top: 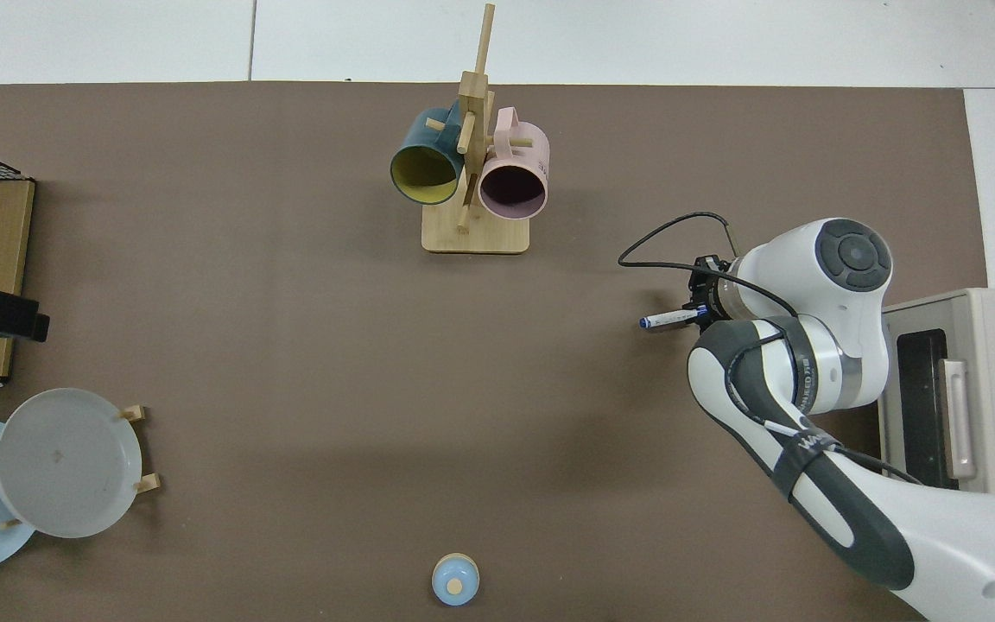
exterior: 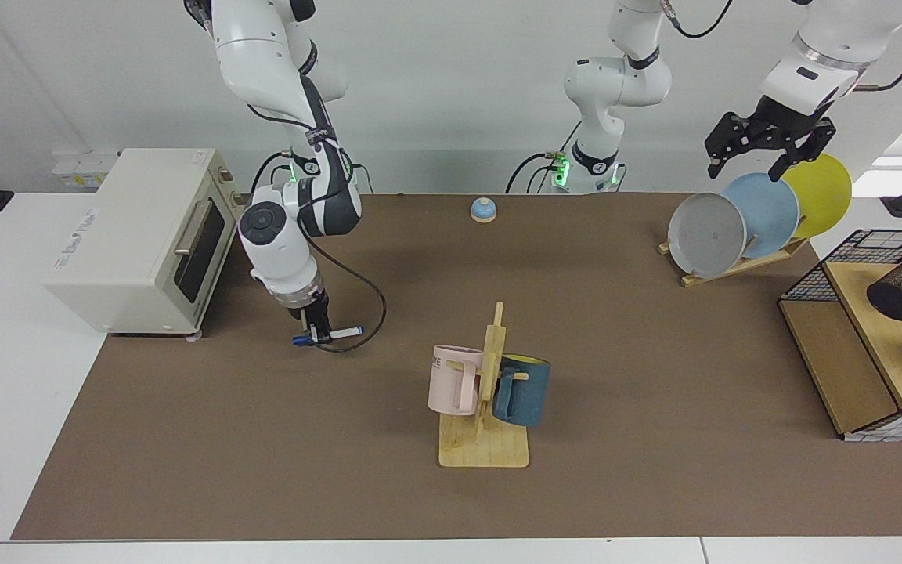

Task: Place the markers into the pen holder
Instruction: 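Lower the right gripper over the marker and close on it, then lift the marker with the right gripper while the left gripper reaches in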

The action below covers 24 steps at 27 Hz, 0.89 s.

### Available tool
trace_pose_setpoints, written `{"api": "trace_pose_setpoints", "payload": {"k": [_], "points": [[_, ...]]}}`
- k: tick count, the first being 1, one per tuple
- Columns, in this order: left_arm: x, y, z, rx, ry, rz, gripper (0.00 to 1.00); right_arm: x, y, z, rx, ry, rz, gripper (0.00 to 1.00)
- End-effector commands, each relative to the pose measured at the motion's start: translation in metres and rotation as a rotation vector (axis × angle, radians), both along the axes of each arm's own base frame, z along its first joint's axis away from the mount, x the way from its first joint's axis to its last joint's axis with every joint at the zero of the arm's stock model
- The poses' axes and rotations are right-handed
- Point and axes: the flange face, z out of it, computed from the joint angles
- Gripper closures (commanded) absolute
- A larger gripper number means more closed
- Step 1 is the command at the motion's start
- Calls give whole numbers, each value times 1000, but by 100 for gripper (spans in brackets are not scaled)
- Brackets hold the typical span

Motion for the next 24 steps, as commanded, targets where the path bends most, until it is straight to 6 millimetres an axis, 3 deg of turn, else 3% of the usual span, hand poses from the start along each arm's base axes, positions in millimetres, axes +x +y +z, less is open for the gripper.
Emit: {"api": "trace_pose_setpoints", "payload": {"k": [1, 5, 11, 18, 20, 24], "points": [[-6, -1, 4, 1, -12, -3, 0, 5, 1, 54, 14, -3, 2, 100], [-9, 4, 4, 0, -2, 2, 0, 14, 6, 89, 12, 38, 10, 100], [-9, 1, 3, 0, 1, -3, 0, 7, 32, 141, 15, 63, 16, 100], [-9, -2, 4, 0, -7, -18, 0, -11, 101, 173, 3, 85, -6, 100], [-9, -15, 3, 0, -7, -50, 0, -17, 122, 183, 4, 82, -19, 100], [-11, -47, 4, 0, -12, -139, 0, -27, 166, 221, 21, 52, -47, 100]]}}
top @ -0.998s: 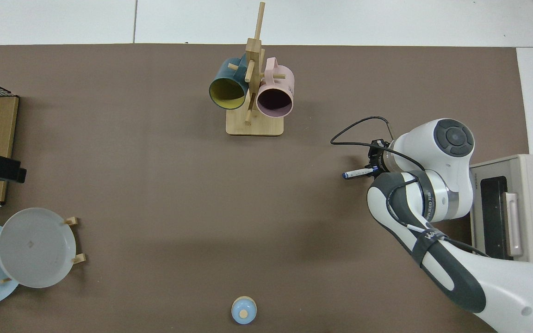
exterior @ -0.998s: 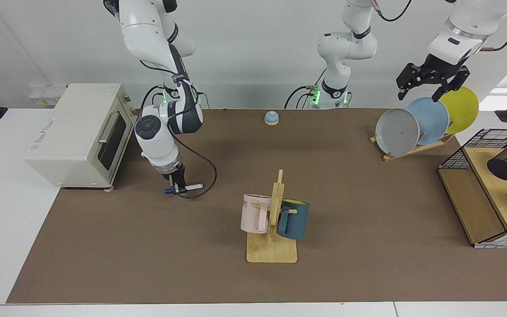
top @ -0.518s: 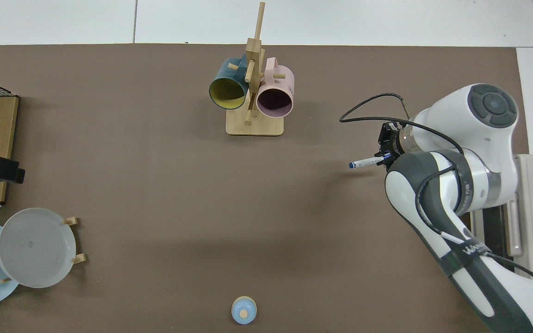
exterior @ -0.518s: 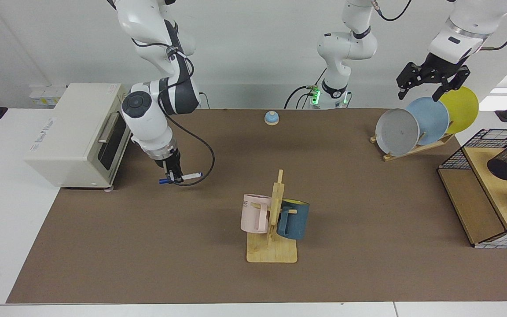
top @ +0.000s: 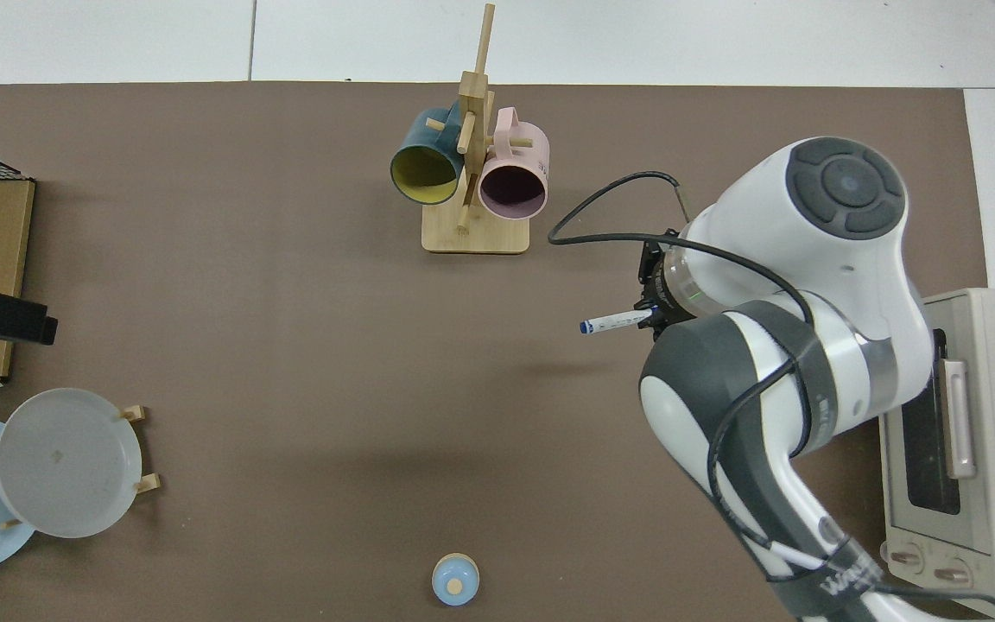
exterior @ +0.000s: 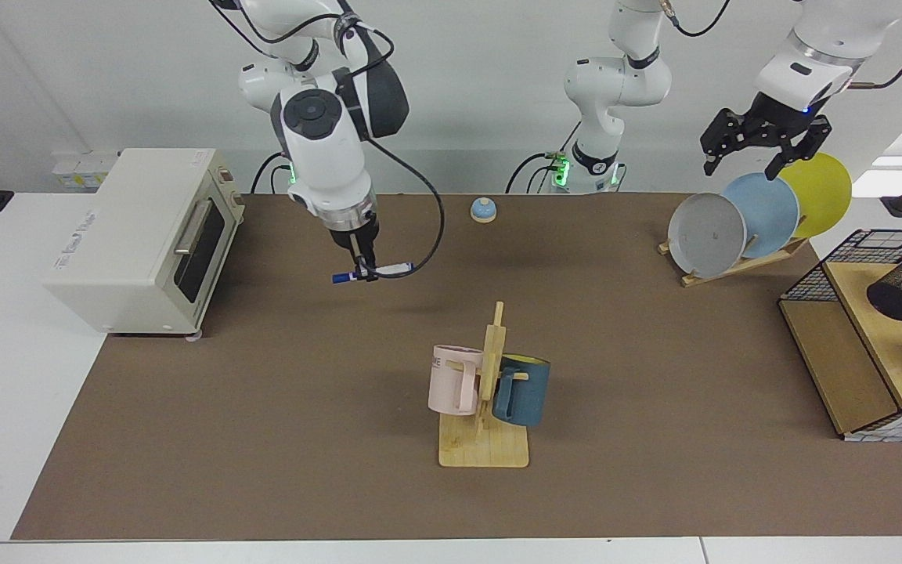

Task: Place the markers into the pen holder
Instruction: 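Lift the marker with the right gripper while the left gripper reaches in, then close the left gripper on the marker beside the right gripper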

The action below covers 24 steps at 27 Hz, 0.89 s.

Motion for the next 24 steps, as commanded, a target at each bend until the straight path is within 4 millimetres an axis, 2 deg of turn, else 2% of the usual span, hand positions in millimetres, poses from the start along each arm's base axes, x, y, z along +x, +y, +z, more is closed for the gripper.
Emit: {"api": "trace_pose_setpoints", "payload": {"k": [1, 8, 13, 17, 22, 24], "points": [[-9, -39, 0, 2, -8, -132, 0, -13, 46, 41, 11, -3, -50, 100], [-4, -54, 0, -66, -55, -369, 1, -36, 104, 66, 99, -2, -70, 100], [-17, -82, -8, -100, -61, -632, 3, -51, 141, 77, 186, -43, -49, 100], [-25, -92, -14, -132, -142, -702, 3, -52, 152, 82, 237, -70, -51, 100], [-29, -109, -18, -156, -186, -843, 3, -65, 184, 87, 308, -134, -32, 100], [-30, -120, -23, -158, -192, -892, 3, -64, 188, 84, 314, -134, -58, 100]]}}
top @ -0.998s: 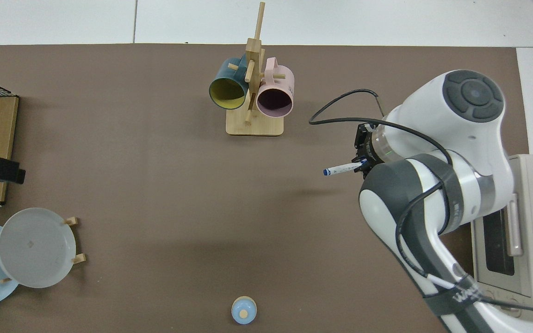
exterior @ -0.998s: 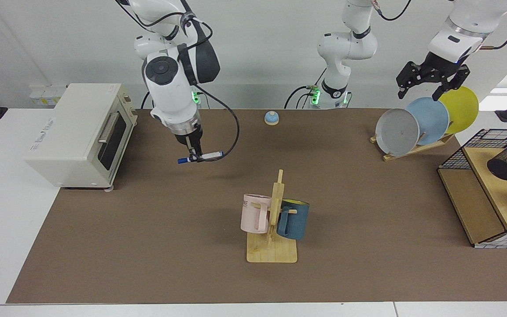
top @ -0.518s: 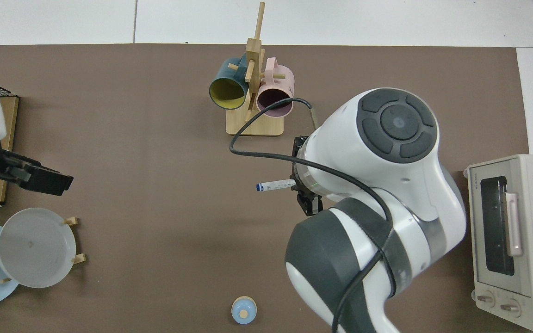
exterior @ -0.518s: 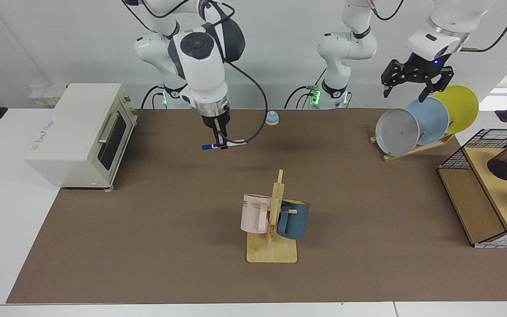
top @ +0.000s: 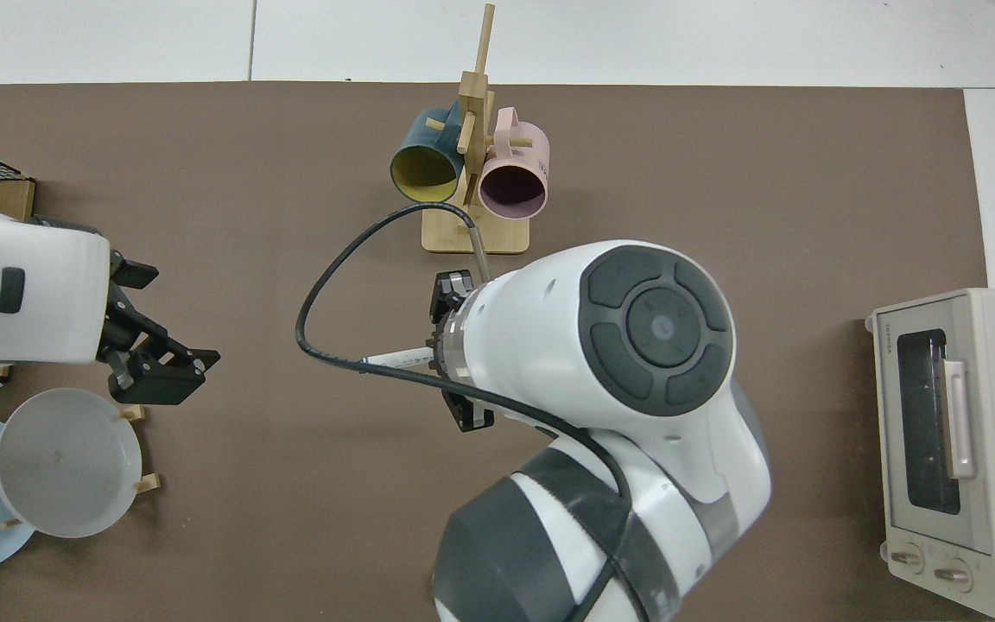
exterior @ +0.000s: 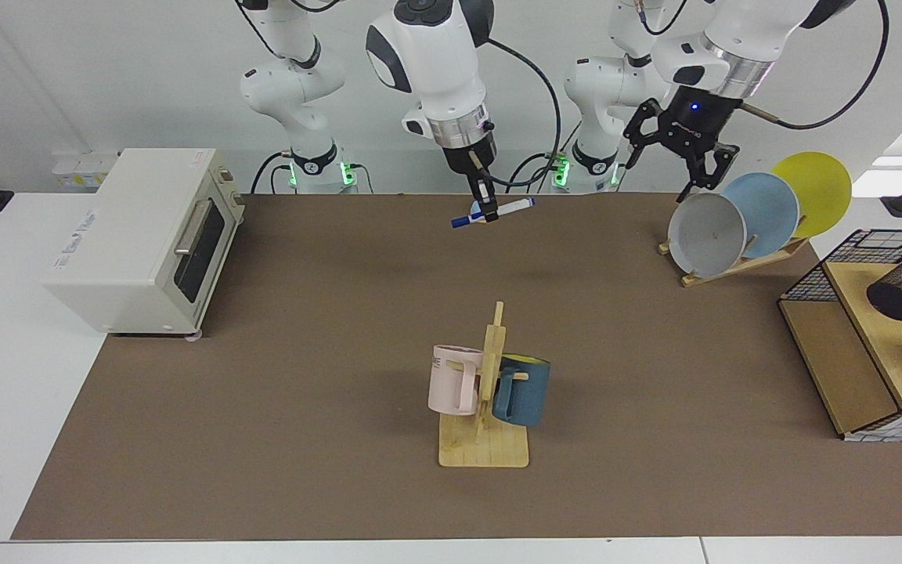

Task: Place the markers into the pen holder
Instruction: 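Close the left gripper on the marker beside the right gripper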

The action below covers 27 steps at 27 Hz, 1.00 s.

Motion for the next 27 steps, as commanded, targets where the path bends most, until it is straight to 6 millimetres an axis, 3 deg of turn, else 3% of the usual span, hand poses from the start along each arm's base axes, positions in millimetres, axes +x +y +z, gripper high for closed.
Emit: {"api": "trace_pose_setpoints", "payload": {"k": [1, 8, 14, 27], "points": [[-15, -18, -11, -22, -39, -118, 3, 0, 19, -5, 43, -3, -57, 100], [-29, -75, -34, -30, -36, -207, 3, -10, 34, -10, 7, -31, -24, 100], [-31, -87, -39, -32, -49, -225, 4, -11, 34, -9, -25, -57, -8, 100], [-37, -120, -78, -30, -45, -287, 6, -18, 39, -9, -65, -66, 27, 100]]}}
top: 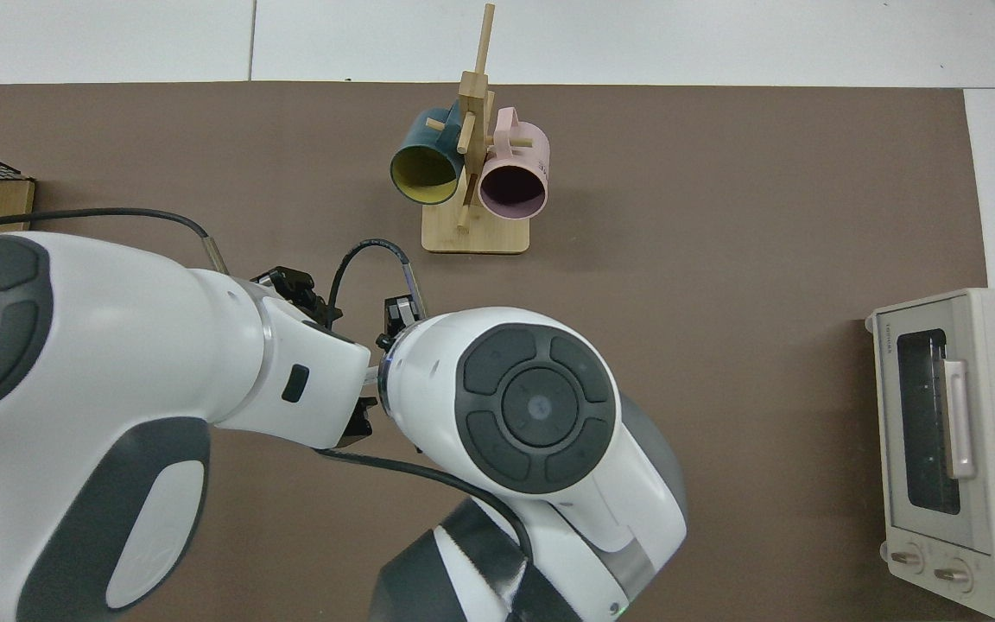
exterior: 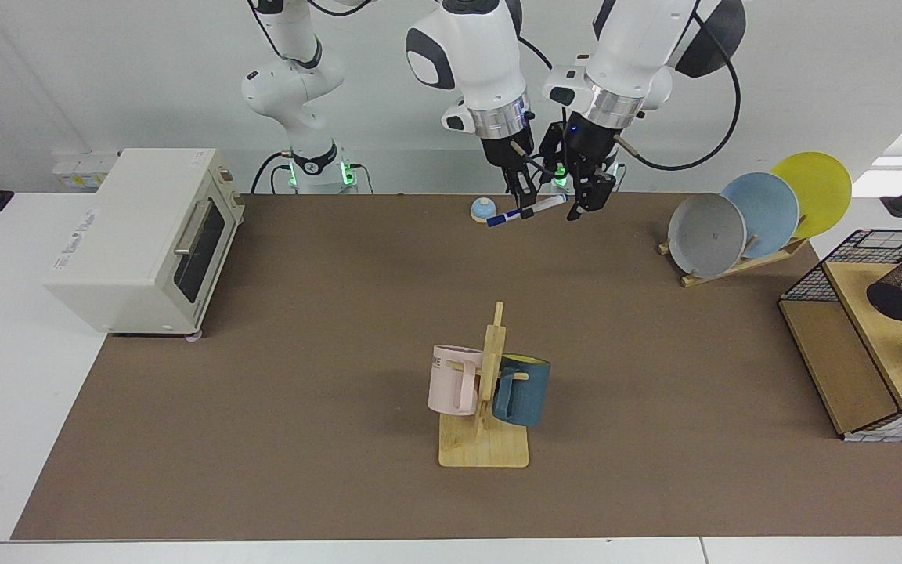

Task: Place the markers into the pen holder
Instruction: 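Close the left gripper on the marker beside the right gripper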

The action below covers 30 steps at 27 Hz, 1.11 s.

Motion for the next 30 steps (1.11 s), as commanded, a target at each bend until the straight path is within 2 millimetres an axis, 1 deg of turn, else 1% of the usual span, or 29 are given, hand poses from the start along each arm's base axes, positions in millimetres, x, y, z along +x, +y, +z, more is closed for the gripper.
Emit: {"api": "trace_pose_setpoints", "payload": {"k": [1, 4, 6, 15, 18, 23, 30], "points": [[-6, -6, -10, -19, -21, -25, 6, 2, -1, 3, -26, -8, -4, 100], [-5, -6, -13, -19, -19, -24, 9, 1, -1, 3, -29, -5, -2, 100], [-5, -6, -15, -17, -17, -27, 9, 1, -1, 4, -28, -6, -1, 100], [-7, -5, -21, -10, -6, -39, 10, 7, -8, 6, -16, -4, -19, 100], [-6, -5, -21, -12, -12, -49, 15, 9, -8, 8, -4, -9, -24, 100], [-6, -5, -21, -11, -16, -72, 16, 10, -8, 9, 5, -14, -30, 100], [-6, -5, -20, -13, -22, -70, 17, 15, -6, 13, 92, -8, -56, 100]]}}
